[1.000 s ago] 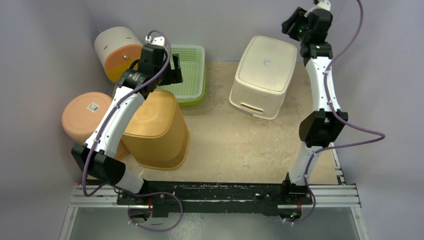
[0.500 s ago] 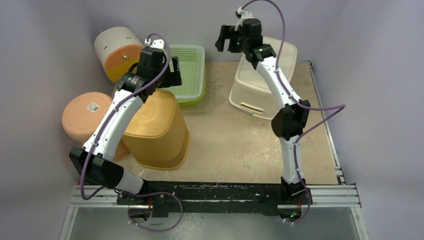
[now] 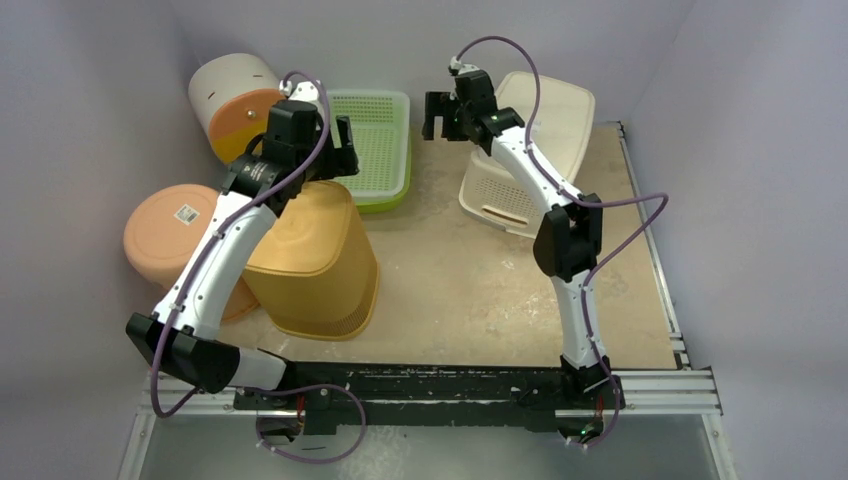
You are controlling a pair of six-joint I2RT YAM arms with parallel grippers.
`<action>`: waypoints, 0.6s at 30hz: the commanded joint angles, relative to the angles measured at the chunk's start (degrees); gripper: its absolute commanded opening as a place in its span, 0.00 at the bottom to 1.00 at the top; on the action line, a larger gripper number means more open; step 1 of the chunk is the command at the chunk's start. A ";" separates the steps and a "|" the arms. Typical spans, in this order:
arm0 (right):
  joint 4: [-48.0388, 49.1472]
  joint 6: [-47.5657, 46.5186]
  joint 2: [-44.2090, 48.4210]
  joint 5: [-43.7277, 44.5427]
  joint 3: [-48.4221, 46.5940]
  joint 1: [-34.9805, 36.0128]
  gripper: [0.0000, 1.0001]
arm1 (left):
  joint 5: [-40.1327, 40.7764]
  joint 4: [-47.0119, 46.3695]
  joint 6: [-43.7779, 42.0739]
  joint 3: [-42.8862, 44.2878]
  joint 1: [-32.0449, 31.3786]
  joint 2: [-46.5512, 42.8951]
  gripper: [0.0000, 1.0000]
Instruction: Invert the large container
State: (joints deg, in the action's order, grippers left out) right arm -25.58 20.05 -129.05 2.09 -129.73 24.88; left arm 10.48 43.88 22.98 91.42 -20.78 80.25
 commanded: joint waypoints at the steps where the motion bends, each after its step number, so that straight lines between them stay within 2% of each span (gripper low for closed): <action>1: -3.76 1.08 -0.47 4.97 3.56 -0.57 1.00 | 0.14 -0.69 0.20 -0.31 -0.26 -3.16 0.80; 5: -5.18 1.53 0.65 7.35 8.84 -2.30 1.00 | 1.06 0.44 0.03 -0.41 -0.24 -4.38 0.80; 11: 0.23 1.66 7.68 8.88 22.84 -9.75 1.00 | 1.62 1.96 0.04 -0.61 -0.26 -5.81 0.80; 18: 2.41 -1.72 9.35 12.60 25.90 -14.95 1.00 | 1.48 2.36 0.11 -0.63 -0.27 -5.90 0.80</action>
State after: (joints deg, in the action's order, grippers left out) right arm -26.17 20.32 -126.67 9.80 -102.96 12.05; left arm 11.18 46.57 22.98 91.00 -20.78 75.59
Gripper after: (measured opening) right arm 0.998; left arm 0.798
